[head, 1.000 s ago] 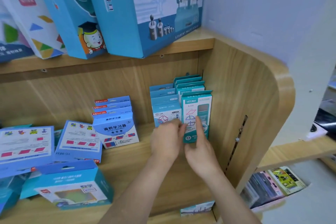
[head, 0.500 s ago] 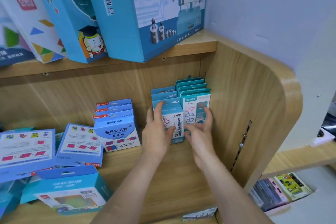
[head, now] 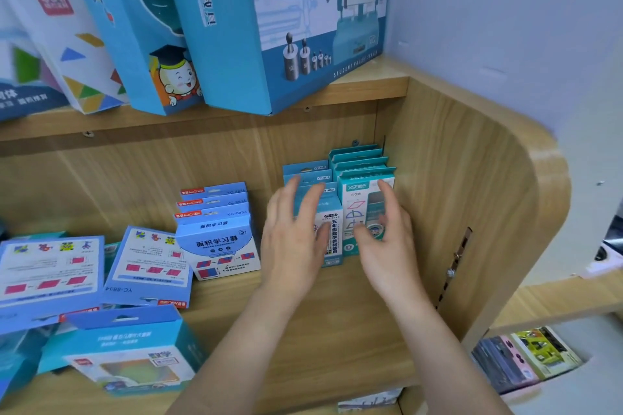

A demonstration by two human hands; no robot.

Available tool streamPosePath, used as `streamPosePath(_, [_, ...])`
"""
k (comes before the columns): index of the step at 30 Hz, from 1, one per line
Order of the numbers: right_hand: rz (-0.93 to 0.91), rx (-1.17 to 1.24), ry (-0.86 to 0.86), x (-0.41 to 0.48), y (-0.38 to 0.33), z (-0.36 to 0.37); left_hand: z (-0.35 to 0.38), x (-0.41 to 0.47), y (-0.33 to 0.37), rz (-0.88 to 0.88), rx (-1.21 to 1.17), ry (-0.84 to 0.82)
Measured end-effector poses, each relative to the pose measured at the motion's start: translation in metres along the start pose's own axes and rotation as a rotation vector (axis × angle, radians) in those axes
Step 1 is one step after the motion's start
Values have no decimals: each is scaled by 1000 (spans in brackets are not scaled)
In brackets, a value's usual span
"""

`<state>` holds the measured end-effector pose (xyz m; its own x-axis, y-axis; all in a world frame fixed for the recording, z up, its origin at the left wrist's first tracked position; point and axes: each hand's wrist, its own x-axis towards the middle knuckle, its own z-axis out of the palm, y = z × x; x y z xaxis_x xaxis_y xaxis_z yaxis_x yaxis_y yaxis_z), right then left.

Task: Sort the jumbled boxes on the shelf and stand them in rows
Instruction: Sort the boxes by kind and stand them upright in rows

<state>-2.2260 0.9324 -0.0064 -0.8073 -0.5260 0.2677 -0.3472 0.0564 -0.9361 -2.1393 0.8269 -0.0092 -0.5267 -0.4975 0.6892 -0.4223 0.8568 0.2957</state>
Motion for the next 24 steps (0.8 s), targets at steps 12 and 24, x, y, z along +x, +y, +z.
streamPosePath(12, [-243,-167,-40,-10,-16,-5,-24,23,36,138,15,-221])
streamPosePath(24, [-343,-49,-639,-93,-31,80,-181,-93,-59,-276,-132,250])
